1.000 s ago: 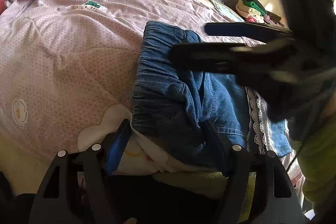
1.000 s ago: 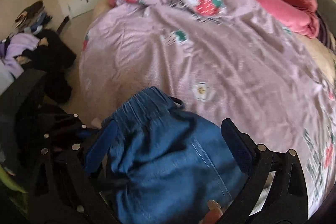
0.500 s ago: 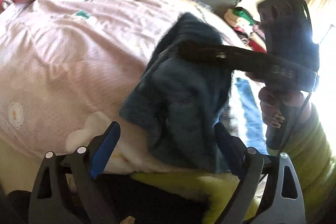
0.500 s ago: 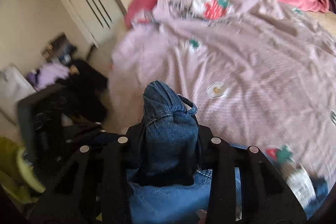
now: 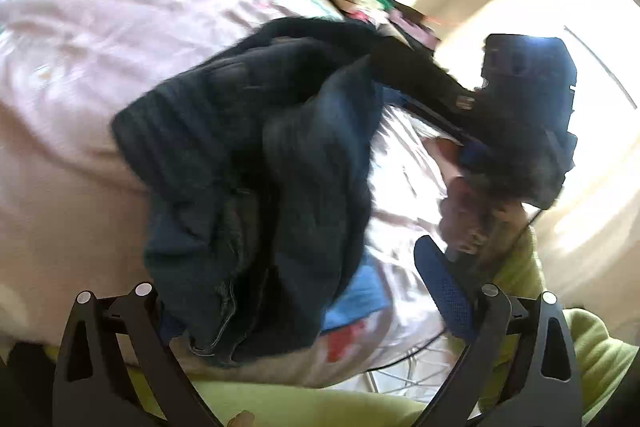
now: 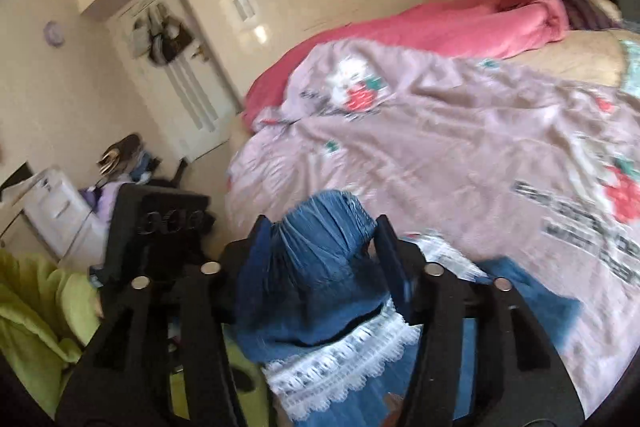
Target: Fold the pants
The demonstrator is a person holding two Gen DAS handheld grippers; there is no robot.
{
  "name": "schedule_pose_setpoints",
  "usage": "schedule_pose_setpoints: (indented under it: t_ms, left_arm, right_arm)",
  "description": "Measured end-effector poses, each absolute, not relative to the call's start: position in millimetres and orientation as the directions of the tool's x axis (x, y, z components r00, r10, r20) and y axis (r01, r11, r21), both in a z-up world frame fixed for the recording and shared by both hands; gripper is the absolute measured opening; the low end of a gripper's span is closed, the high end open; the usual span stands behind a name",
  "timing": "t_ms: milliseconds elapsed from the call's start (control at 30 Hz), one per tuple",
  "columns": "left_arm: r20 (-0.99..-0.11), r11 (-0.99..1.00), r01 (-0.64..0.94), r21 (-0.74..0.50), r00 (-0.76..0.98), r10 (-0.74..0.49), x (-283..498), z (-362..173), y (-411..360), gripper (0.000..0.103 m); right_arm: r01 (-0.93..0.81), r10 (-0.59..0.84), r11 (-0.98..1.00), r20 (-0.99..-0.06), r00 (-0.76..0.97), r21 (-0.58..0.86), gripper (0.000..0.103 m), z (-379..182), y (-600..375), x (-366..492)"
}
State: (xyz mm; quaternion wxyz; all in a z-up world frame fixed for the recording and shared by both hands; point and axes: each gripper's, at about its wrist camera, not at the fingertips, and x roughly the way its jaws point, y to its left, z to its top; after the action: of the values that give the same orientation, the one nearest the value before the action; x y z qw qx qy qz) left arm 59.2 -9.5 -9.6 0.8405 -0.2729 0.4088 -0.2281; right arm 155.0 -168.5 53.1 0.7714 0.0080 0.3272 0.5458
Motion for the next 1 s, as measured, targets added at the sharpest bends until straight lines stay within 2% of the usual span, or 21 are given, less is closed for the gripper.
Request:
schedule_pose_setpoints:
  t_ms: [33,167,233,300,433,567,600,667,833,1000]
  left_arm:
    - [-0.564,0.748,0.188,-0.636,0.548,-0.618,60,-8,-23,0.097]
    - [-0.619,0.791,0.237,-0.564,0.512,-0.595,58,-14,-51,0.097]
    - [-0.644,0.798,0.240,-0.553,0.485,-0.592,60,-20,-60,0.097]
    - [-0.685,0.835,0.252,-0.490,0.481,-0.547,57,-25,-71,0.097]
    - [-0.742,0.876,0.253,-0.410,0.466,-0.482,58,-32,-82,0.097]
    - [-0.747,0.885,0.262,-0.385,0.475,-0.466,58,-28,-82,0.098]
    - [-0.742,0.884,0.264,-0.385,0.481,-0.467,56,-27,-81,0.098]
    - [-0.743,0.891,0.256,-0.375,0.492,-0.454,50,-22,-75,0.098]
    - [-0.745,0.912,0.232,-0.337,0.527,-0.409,37,-7,-69,0.098]
    - [-0.743,0.931,0.200,-0.305,0.561,-0.364,33,5,-61,0.098]
  right_arm:
    - [-0.816,0.831,0.452,-0.503,0.239,0.359,0.066,51,-180,154]
    - [-0.717,0.735,0.614,-0.569,0.369,0.328,0.069,32,-217,146]
    - [-0.692,0.697,0.654,-0.601,0.391,0.308,0.072,21,-227,138]
    - [-0.675,0.681,0.668,-0.623,0.385,0.314,0.074,11,-229,134]
    - [-0.659,0.666,0.676,-0.656,0.355,0.329,0.076,-8,-219,136]
    - [-0.603,0.496,0.778,-0.761,0.417,0.177,0.076,-29,-211,145]
    - [-0.589,0.498,0.784,-0.767,0.406,0.197,0.076,-33,-215,147]
    - [-0.576,0.521,0.782,-0.756,0.396,0.238,0.076,-33,-220,147]
    - [-0.591,0.541,0.778,-0.705,0.459,0.212,0.076,-11,-233,133]
    - [-0.601,0.555,0.778,-0.647,0.522,0.183,0.086,17,-247,110]
